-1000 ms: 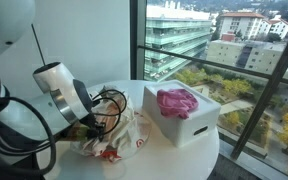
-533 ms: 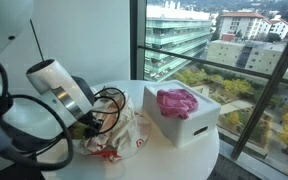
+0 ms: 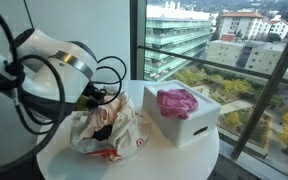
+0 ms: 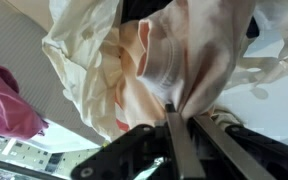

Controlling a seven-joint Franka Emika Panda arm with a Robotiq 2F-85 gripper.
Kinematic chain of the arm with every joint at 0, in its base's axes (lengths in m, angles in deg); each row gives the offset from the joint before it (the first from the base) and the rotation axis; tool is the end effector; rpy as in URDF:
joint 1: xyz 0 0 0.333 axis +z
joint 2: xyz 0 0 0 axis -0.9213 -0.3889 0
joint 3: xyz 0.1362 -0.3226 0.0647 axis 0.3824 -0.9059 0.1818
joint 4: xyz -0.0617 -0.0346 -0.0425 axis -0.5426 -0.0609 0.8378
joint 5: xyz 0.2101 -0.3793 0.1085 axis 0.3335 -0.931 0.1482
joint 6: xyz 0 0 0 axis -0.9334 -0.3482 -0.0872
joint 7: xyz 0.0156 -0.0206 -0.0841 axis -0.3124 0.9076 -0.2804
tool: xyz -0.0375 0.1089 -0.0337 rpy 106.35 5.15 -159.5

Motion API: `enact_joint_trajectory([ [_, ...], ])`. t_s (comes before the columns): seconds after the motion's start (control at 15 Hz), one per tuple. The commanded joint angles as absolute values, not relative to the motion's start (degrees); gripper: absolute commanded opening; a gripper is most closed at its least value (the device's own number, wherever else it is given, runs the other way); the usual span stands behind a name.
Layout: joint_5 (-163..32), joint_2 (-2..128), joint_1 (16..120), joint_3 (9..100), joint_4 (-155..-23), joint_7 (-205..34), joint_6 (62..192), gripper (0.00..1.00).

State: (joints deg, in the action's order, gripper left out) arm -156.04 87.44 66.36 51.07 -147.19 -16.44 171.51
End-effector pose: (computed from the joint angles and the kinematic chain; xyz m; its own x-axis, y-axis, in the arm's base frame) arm 0.4403 0.0258 0.2977 0.7927 0.2178 0.5694 0.1271 -0.9725 0.1951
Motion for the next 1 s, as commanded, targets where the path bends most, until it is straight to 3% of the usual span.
enact_joint_trajectory([
  [0.0,-165.16,84.81,67.56,51.61,-141.42,-4.15,171.8,0.11],
  [0.93,-184.67,53.28,63.04,56.18,-124.6,18.94,169.47,0.11],
])
